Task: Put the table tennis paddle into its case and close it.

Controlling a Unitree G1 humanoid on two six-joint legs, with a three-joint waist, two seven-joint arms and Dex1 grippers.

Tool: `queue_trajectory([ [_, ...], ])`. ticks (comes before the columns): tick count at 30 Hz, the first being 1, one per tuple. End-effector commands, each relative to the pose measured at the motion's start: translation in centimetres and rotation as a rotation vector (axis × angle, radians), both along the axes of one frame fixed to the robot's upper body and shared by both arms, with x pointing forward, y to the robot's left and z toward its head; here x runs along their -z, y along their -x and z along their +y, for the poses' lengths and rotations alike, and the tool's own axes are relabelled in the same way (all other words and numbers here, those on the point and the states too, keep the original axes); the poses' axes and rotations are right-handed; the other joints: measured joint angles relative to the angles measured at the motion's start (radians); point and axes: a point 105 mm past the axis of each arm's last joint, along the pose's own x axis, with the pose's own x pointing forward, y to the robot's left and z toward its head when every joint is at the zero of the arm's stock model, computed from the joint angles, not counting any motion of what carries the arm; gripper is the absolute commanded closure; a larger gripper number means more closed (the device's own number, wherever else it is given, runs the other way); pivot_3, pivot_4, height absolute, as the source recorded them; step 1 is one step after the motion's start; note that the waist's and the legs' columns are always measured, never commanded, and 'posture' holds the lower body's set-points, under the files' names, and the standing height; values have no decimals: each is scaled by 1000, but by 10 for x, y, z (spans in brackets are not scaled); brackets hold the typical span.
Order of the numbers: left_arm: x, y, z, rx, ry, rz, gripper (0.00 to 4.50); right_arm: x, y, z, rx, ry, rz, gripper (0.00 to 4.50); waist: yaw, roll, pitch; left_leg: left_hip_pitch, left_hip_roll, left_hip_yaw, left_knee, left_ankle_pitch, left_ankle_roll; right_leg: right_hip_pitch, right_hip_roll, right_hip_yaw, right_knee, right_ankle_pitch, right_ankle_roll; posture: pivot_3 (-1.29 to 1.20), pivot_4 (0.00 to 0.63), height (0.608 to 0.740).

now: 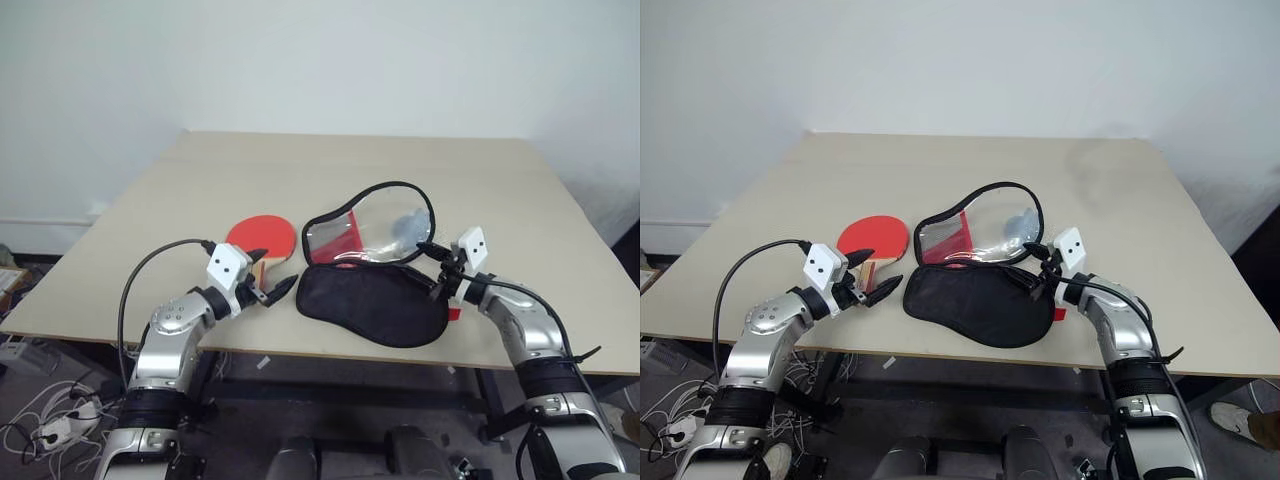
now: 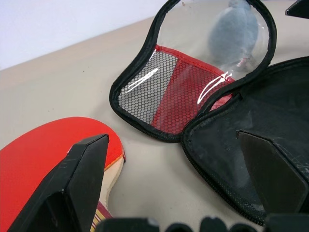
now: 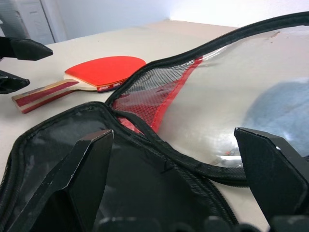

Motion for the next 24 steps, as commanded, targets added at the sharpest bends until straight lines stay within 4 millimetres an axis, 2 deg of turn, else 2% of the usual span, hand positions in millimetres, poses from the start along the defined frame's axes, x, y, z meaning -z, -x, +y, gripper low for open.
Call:
queue_trajectory([
  [1, -18, -4, 3, 1, 10, -58, 0, -16, -2, 3, -8, -4, -66, 151, 0, 0, 0, 0, 0, 0, 0, 0, 0, 0, 0, 0, 0, 0, 0, 0, 0, 740],
  [16, -26, -8, 3, 8, 0, -80, 0, -19, -5, 3, -5, -20, -83, 151, 0, 0, 0, 0, 0, 0, 0, 0, 0, 0, 0, 0, 0, 0, 0, 0, 0, 740],
  [24, -23, -1, -1, 2, 28, -76, 0, -22, -6, 0, -13, -3, -92, 151, 0, 0, 0, 0, 0, 0, 0, 0, 0, 0, 0, 0, 0, 0, 0, 0, 0, 740],
])
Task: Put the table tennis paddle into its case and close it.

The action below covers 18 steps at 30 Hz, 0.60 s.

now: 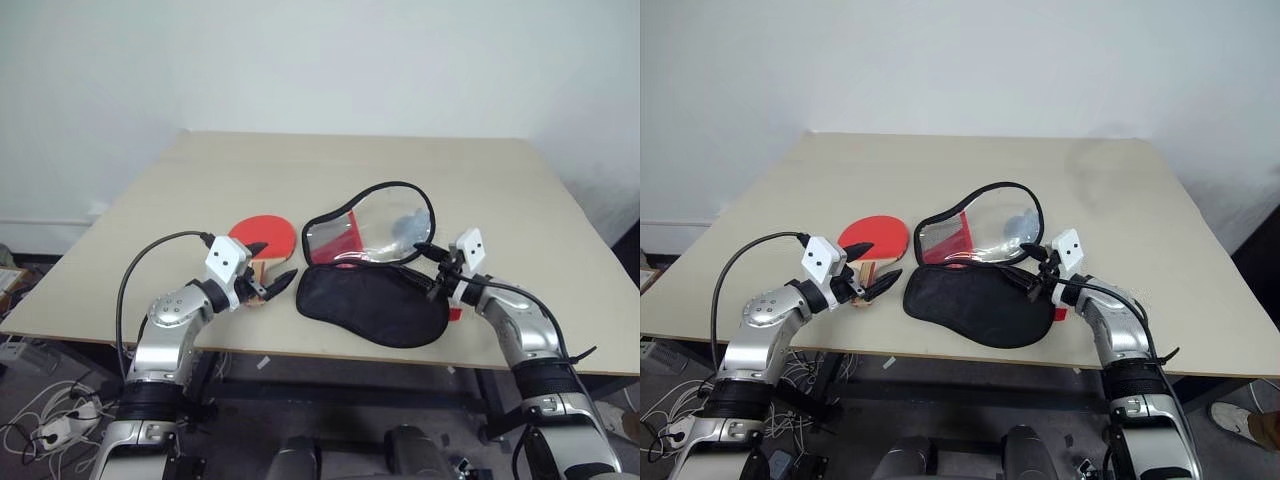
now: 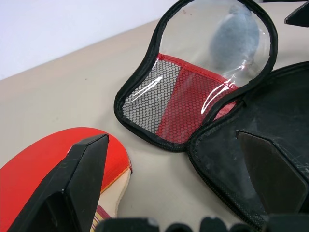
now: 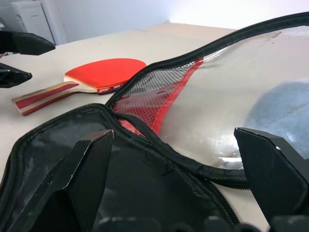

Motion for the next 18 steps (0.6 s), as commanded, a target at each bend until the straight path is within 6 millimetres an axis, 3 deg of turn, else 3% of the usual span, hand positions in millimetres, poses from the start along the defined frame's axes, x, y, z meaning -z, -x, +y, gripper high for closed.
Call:
queue_trajectory([
  [1, -15, 2, -2, -5, 40, -60, 0, -21, -5, -3, -9, 6, -79, 151, 0, 0, 0, 0, 0, 0, 0, 0, 0, 0, 0, 0, 0, 0, 0, 0, 0, 740],
  [18, -12, 9, -5, -60, 76, -53, 0, -21, -4, 1, -18, 10, -72, 151, 0, 0, 0, 0, 0, 0, 0, 0, 0, 0, 0, 0, 0, 0, 0, 0, 0, 740],
])
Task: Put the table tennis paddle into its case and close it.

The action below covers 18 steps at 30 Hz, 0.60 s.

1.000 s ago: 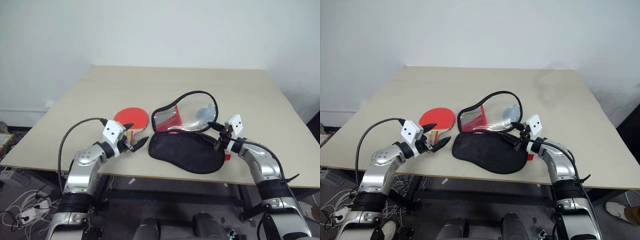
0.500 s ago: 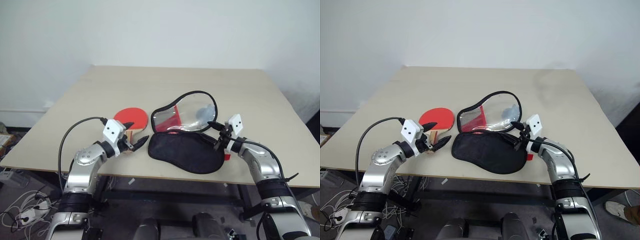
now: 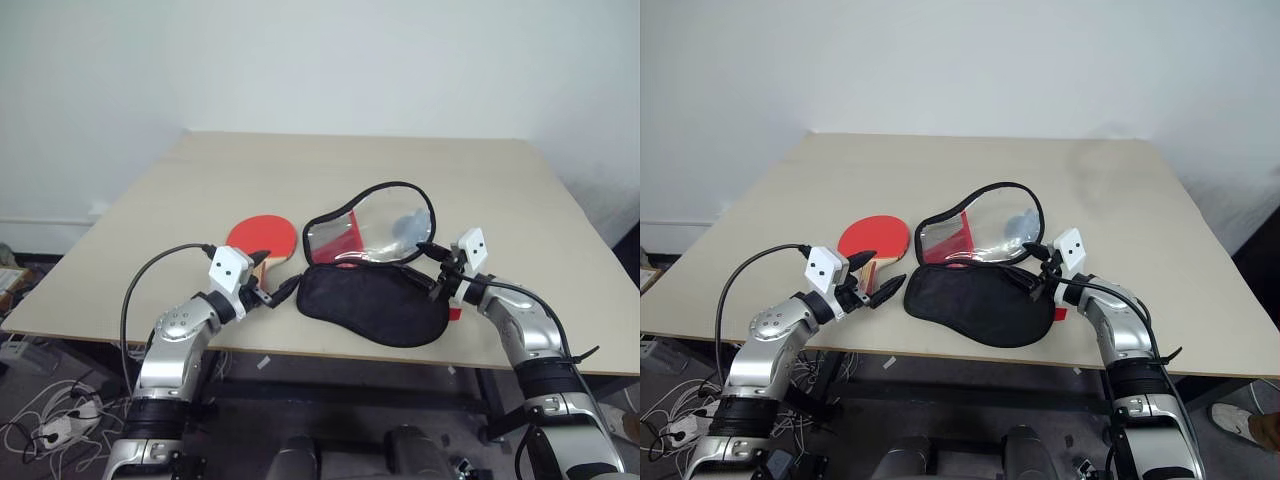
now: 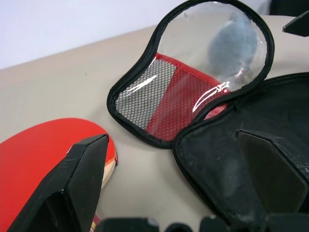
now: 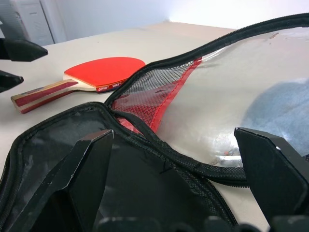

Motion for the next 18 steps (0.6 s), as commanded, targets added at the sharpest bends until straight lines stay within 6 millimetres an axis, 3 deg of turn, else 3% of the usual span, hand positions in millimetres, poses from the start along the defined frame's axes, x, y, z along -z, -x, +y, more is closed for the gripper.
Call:
queue_trajectory([
  [1, -15, 0, 3, -26, 3, -61, 0, -21, -5, 3, -21, 1, -73, 151, 0, 0, 0, 0, 0, 0, 0, 0, 0, 0, 0, 0, 0, 0, 0, 0, 0, 740],
  [13, -10, -8, 25, -346, -33, -9, 0, -20, -4, 1, -22, 10, -73, 151, 0, 0, 0, 0, 0, 0, 0, 0, 0, 0, 0, 0, 0, 0, 0, 0, 0, 740],
  [18, -11, -5, 18, -433, -37, 29, 0, -20, -3, 0, -28, 16, -69, 151, 0, 0, 0, 0, 0, 0, 0, 0, 0, 0, 0, 0, 0, 0, 0, 0, 0, 740],
])
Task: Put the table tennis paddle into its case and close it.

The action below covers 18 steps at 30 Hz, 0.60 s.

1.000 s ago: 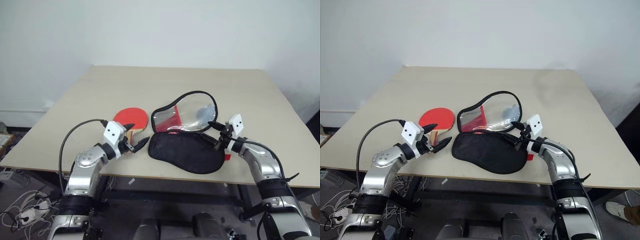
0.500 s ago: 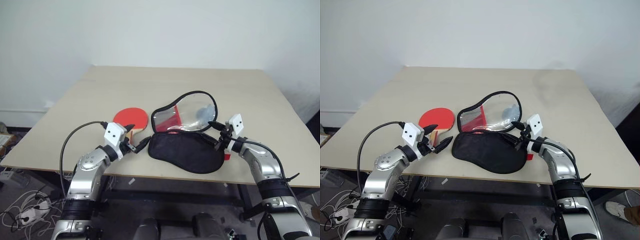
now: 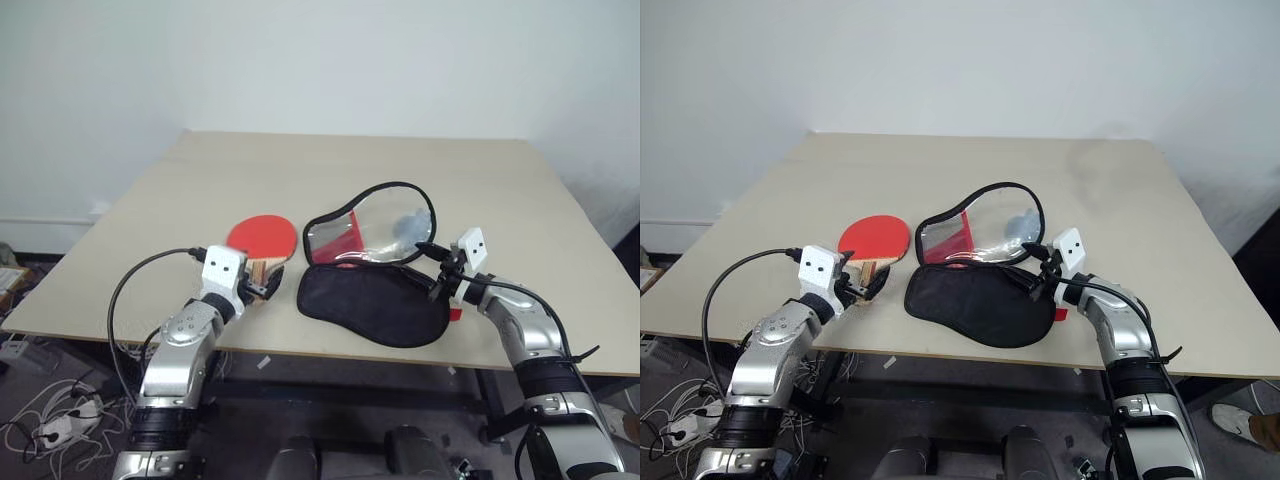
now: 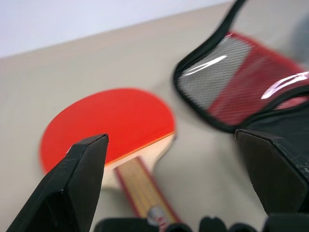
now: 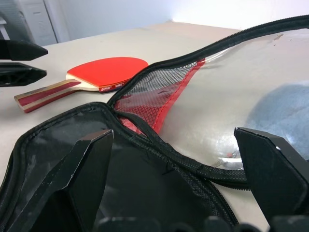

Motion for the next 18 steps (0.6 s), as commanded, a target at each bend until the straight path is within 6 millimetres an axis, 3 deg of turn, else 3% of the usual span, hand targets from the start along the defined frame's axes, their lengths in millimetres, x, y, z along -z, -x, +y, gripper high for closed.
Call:
queue_trajectory([
  [1, -16, 1, -4, -81, -50, -31, 0, -19, -4, 1, -16, 12, -67, 151, 0, 0, 0, 0, 0, 0, 0, 0, 0, 0, 0, 0, 0, 0, 0, 0, 0, 740],
  [6, -13, 4, -8, -199, -21, 26, 0, -20, -4, -1, -22, 20, -65, 151, 0, 0, 0, 0, 0, 0, 0, 0, 0, 0, 0, 0, 0, 0, 0, 0, 0, 740],
  [18, 4, 1, 11, -403, -85, 168, 0, -27, 1, 4, -102, 16, -58, 151, -4, 0, 0, 0, 0, 0, 1, 0, 0, 0, 0, -1, 0, 0, 0, 0, 0, 740],
])
